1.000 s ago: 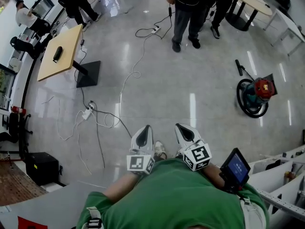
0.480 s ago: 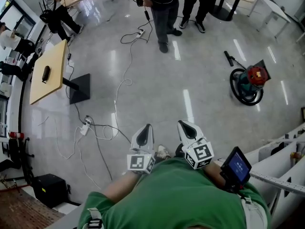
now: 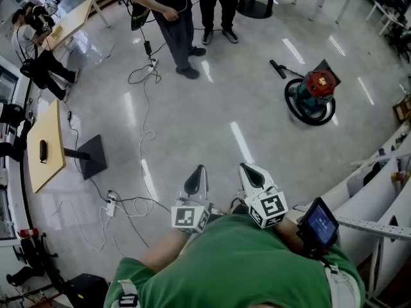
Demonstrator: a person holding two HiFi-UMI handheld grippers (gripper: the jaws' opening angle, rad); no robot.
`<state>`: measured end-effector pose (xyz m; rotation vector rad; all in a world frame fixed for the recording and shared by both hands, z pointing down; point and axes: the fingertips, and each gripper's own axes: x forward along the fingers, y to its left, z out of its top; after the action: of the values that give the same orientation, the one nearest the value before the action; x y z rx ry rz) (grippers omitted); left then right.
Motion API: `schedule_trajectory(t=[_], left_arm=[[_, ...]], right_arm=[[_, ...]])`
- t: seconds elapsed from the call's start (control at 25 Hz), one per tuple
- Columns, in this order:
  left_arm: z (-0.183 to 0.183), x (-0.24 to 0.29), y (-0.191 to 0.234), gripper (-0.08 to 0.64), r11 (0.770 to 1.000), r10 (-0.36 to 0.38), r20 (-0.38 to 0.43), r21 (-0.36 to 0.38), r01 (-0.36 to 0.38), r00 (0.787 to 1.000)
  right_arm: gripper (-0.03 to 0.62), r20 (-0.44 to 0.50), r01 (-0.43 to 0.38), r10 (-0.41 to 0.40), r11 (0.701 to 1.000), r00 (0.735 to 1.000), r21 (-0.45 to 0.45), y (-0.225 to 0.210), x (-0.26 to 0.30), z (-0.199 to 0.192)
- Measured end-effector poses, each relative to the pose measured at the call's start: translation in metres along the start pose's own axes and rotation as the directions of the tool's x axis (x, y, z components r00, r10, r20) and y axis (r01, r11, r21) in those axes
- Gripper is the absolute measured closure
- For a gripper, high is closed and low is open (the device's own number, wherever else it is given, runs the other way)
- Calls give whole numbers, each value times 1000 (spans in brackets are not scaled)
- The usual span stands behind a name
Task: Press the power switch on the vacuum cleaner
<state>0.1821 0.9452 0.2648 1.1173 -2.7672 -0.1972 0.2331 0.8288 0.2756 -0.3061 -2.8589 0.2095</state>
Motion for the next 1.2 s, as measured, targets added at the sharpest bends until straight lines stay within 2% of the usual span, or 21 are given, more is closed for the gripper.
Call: schedule_trajectory(t=[0.32,0.8,0.96,1.2], left_arm=[[-2,93,-62,554,983,-180,-32,17,180,983],[-1,190,-144,554,943,-325,-91,43,330,941],[-12,218,-168,554,915,-395,-104,45,401,913],[-12,268,-196,554,858,-499,-113,70,508,859]], right_arm=[[590,29,161,-163,985,986,59,-92,-16,11],[590,45,307,-314,944,948,120,-199,-43,25],[591,42,378,-388,914,921,147,-228,-54,26],[590,46,494,-509,850,859,186,-271,-62,21]])
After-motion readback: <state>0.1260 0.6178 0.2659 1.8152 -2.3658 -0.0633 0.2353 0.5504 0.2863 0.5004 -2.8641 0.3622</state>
